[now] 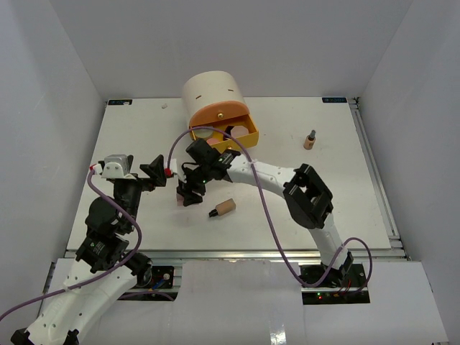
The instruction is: Organize the makeup
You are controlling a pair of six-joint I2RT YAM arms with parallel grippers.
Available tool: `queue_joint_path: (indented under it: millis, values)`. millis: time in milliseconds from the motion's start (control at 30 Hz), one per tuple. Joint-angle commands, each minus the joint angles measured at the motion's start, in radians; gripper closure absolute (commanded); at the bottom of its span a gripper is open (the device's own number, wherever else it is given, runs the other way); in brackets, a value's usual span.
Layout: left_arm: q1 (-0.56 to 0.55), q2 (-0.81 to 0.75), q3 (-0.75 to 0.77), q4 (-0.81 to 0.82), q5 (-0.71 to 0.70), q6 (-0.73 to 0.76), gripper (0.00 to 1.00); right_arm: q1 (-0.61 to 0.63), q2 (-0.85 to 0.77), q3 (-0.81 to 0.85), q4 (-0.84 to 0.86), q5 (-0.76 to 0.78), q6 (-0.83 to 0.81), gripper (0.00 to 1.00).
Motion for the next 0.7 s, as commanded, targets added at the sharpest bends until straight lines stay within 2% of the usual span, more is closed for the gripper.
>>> queue_joint_path:
  millis: [0, 133, 300, 567, 667]
  values:
    - [0.004, -0.006, -0.005, 0.018, -0.010, 0.014, 0.02, -0.082, -0.186, 0.090, -0.059, -0.129, 0.020, 0.85]
    - [0.004, 0.002, -0.005, 0.018, -0.003, 0.014, 0.02, -0.171, -0.303, 0.077, -0.098, -0.083, -0.061, 0.87]
    - [0.004, 0.014, -0.005, 0.018, 0.009, 0.016, 0.02, -0.285, -0.376, 0.084, -0.130, 0.010, -0.196, 0.87]
    - [0.004, 0.032, -0.004, 0.012, 0.025, 0.019, 0.02, -0.353, -0.288, 0.208, -0.132, 0.203, -0.388, 0.84]
    - [0.004, 0.033, -0.005, 0.012, 0.025, 0.020, 0.02, -0.360, -0.251, 0.235, -0.128, 0.244, -0.416, 0.79]
